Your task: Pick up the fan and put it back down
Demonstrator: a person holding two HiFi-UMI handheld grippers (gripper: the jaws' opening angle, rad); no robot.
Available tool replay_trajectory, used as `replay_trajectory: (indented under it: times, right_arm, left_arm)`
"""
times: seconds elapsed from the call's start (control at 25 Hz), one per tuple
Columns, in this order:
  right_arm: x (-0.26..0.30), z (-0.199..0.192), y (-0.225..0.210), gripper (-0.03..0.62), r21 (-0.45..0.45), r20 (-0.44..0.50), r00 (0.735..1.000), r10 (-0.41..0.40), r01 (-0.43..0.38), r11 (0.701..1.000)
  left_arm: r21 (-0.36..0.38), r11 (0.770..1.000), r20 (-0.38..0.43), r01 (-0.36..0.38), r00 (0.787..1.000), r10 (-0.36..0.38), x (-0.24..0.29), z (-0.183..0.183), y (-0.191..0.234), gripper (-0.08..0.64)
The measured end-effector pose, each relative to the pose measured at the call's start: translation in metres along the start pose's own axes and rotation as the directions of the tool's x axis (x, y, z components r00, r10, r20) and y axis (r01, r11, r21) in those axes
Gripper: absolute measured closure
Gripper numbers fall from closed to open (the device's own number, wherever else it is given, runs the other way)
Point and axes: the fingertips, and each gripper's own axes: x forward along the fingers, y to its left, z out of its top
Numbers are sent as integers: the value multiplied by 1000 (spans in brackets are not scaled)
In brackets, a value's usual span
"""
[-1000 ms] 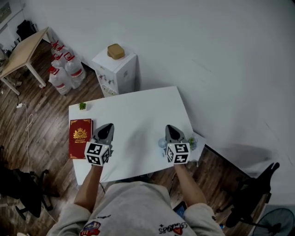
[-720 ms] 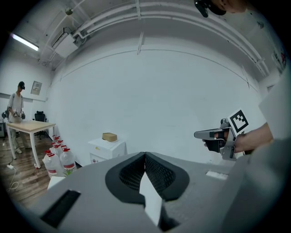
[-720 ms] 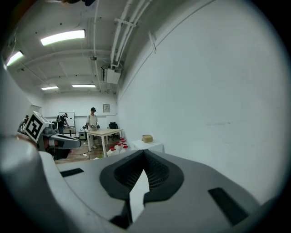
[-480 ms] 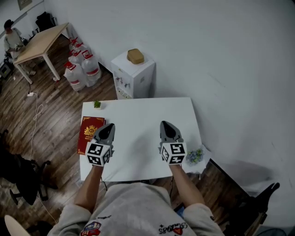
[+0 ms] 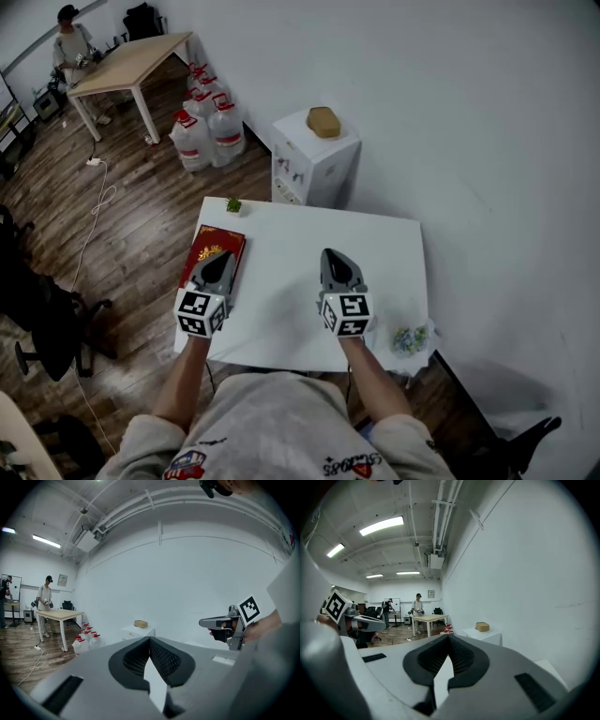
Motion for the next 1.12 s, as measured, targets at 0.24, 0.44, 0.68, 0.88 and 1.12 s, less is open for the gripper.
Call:
replay_trajectory:
  times: [0.24, 0.44, 0.68, 0.88, 1.12]
  right_arm:
    - [8, -5, 16, 592, -6, -12, 999, 30, -30, 1000]
    - [8, -2, 20, 592, -38, 1, 999, 42, -41, 998]
    - [5, -4, 21, 600, -49, -1, 998, 61, -61, 997]
    - [1, -4, 15, 601, -47, -5, 998, 56, -57, 997]
    - [-3, -7, 11, 601, -45, -21, 998, 51, -52, 998]
  left_arm:
    - [-7, 1000, 7, -28, 1000, 28, -10, -1, 12, 556]
    - [-9, 1000, 6, -28, 1000, 28, -10, -3, 13, 555]
    - [-5, 1000, 1, -14, 1000, 14, -2, -5, 7, 555]
    - [-4, 1000, -8, -5, 1000, 5, 2, -7, 2, 555]
    - [-6, 1000, -16, 2, 1000, -2, 4, -8, -2, 555]
